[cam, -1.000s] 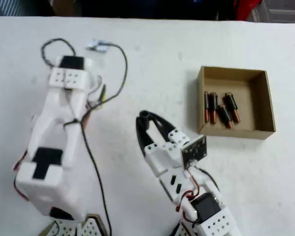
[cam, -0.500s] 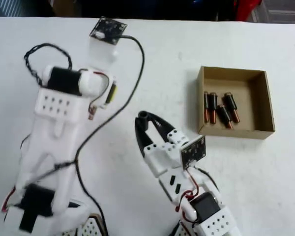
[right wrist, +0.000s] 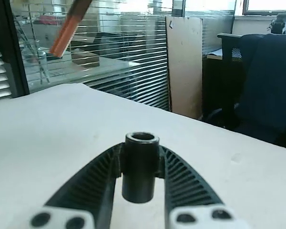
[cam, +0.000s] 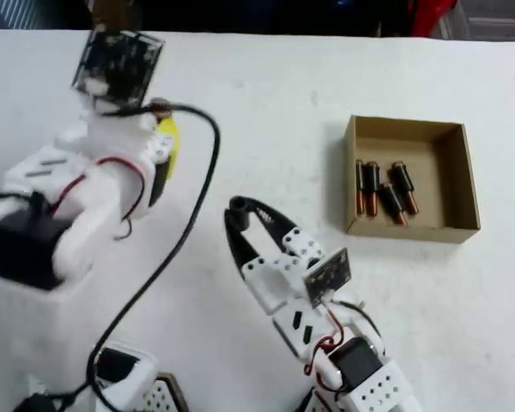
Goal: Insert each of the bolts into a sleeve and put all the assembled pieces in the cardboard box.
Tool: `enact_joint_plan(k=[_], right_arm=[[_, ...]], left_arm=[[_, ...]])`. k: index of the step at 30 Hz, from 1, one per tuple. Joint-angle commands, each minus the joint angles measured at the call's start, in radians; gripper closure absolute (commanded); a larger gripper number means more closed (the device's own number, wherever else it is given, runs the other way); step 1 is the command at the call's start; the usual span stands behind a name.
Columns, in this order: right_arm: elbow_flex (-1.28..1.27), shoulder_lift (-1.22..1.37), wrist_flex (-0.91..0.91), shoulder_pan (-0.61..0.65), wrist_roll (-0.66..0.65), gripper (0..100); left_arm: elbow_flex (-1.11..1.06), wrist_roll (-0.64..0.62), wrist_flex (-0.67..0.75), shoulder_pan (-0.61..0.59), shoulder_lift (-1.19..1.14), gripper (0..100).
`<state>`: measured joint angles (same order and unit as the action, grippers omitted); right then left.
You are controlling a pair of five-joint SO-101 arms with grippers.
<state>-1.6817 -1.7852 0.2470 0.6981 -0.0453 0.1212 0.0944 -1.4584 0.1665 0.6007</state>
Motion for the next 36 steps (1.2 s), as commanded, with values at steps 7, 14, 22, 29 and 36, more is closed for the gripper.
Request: enact_joint_plan(k=[7, 14, 22, 29, 36], right_arm=[[-0.009, -0.015, -0.019, 0.045, -0.034, 98.1], [-0.009, -0.015, -0.019, 0.045, -0.032, 98.1], [-0.009, -0.015, -0.018, 0.045, -0.035, 98.1], [-0.009, -0.015, 0.007, 0.045, -0.038, 98.1], [-0.009, -0.015, 0.004, 0.044, -0.031, 98.1]], left_arm=[[0.025, -0.14, 0.037, 0.226, 0.16, 98], [-0.06, -0.149, 0.041, 0.231, 0.269, 98], [-0.496, -0.149, 0.334, 0.231, 0.538, 98], [-0.839, -0.203, 0.592, 0.231, 0.737, 98], [-0.964, -0.298, 0.758, 0.231, 0.766, 98]])
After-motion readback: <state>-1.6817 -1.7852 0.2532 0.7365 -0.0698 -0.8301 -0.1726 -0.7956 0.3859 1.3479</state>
